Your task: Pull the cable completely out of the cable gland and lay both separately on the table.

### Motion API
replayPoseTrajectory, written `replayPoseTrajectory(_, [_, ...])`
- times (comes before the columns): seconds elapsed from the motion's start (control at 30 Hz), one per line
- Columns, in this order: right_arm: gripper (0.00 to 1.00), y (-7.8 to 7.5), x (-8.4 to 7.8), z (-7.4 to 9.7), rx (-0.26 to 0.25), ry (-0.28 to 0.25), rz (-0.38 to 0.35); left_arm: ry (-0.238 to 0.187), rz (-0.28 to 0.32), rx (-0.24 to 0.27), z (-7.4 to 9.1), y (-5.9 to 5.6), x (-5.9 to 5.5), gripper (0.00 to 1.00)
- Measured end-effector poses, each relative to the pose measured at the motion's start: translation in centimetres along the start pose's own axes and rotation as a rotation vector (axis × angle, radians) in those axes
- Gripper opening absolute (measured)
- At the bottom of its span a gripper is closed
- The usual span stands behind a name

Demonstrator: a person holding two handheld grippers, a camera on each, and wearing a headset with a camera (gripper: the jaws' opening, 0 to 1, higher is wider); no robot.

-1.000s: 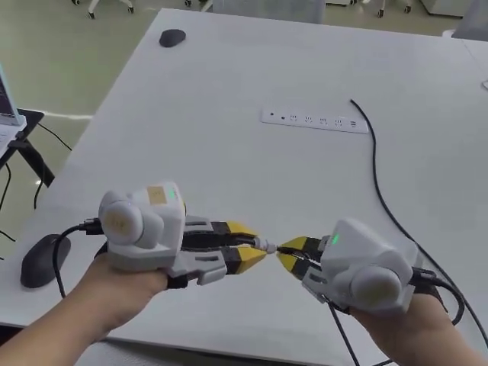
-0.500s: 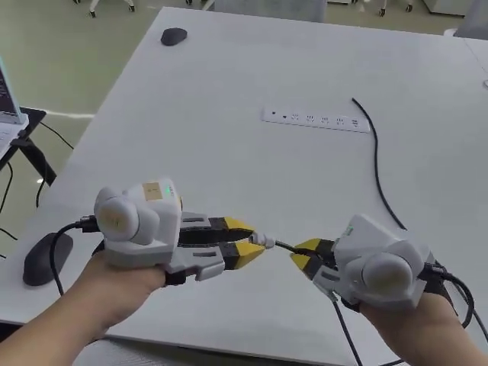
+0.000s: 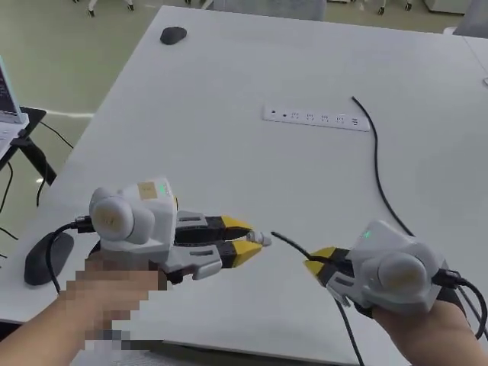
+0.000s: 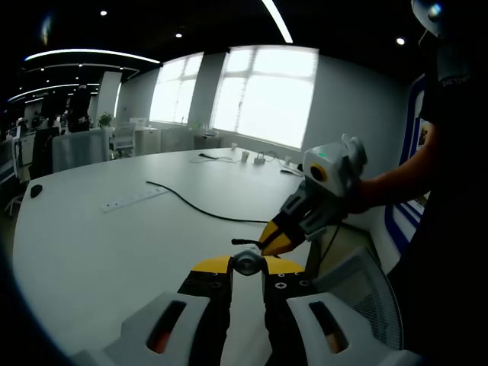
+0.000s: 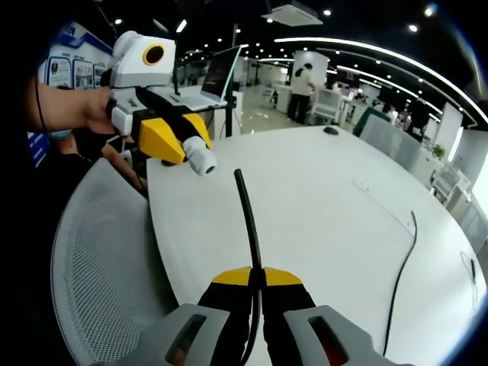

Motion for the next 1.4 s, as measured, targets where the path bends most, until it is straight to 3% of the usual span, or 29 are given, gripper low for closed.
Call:
replayPoseTrajectory(0.53, [0.0, -0.6, -0.1, 0.6, -0.023, -0.007, -0.06, 0.027, -0.011, -0.014, -0.3, -0.5, -0.9, 0.15])
replayPoseTrajectory(0.83, [0.0, -0.9, 0.3, 0.0, -0.035, 0.026, -0.061, 0.041, -0.008, -0.027, -0.3, -0.6, -1.9, 0.15])
replayPoseTrajectory(1.07, [0.0, -1.1, 0.9, -0.6, -0.033, 0.038, -0.072, 0.036, 0.012, -0.027, 0.0, -0.2, -2.6, 0.15])
replayPoseTrajectory(1.27, [0.0, -1.8, 0.7, -1.6, -0.037, 0.071, -0.068, 0.043, 0.011, -0.02, 0.6, 0.2, -3.7, 0.15])
replayPoseTrajectory(1.4, [0.0, -2.7, 0.9, -1.7, -0.042, 0.059, -0.112, 0.046, 0.013, -0.015, 0.9, 0.6, -4.5, 0.15])
Point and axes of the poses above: the centre of the closed fingertips' face, and the gripper's own axes: z roughly backward along the fingers, y roughly to its left, x roughly out of its top, the point moved 6 cm from there along z, roughly backward along the fingers, and after that the axes turned 6 degrees about x, right-handed, at the moved point
